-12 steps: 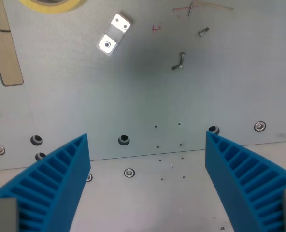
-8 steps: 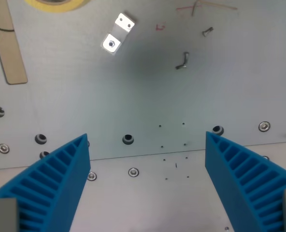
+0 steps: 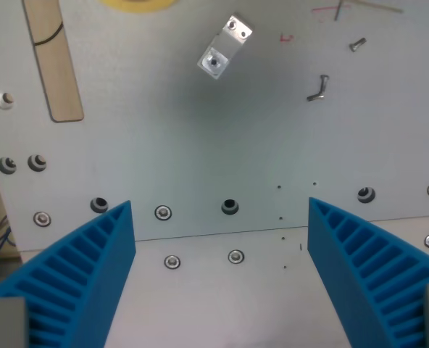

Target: Move in gripper negative y

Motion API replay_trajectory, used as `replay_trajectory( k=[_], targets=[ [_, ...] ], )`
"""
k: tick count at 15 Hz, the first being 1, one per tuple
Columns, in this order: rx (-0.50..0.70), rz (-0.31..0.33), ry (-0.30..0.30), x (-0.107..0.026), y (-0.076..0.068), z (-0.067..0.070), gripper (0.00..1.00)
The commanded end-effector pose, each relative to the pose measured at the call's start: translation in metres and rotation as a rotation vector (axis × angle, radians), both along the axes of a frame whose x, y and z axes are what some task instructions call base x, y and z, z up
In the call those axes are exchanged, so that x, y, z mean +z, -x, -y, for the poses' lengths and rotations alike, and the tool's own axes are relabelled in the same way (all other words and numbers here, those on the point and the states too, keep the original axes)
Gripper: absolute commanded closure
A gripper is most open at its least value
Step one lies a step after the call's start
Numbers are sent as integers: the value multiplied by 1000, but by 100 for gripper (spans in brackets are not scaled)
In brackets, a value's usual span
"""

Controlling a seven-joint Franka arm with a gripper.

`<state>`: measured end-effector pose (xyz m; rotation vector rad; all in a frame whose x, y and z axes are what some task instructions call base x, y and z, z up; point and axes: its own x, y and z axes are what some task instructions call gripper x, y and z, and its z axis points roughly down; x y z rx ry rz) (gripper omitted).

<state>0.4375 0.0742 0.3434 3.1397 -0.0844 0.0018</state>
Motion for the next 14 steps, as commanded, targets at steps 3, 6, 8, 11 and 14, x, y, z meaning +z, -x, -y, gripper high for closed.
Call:
replay_trajectory(
  k=[3, 6, 8, 11, 14],
  targets=[
    [-16, -1, 2, 3, -6, -24, 0],
    [-16, -1, 2, 2, -7, -38, 0],
    [-16, -1, 2, 2, -7, -48, 0],
    [-16, -1, 2, 2, -8, -63, 0],
    [-16, -1, 2, 2, -9, -78, 0]
  ],
)
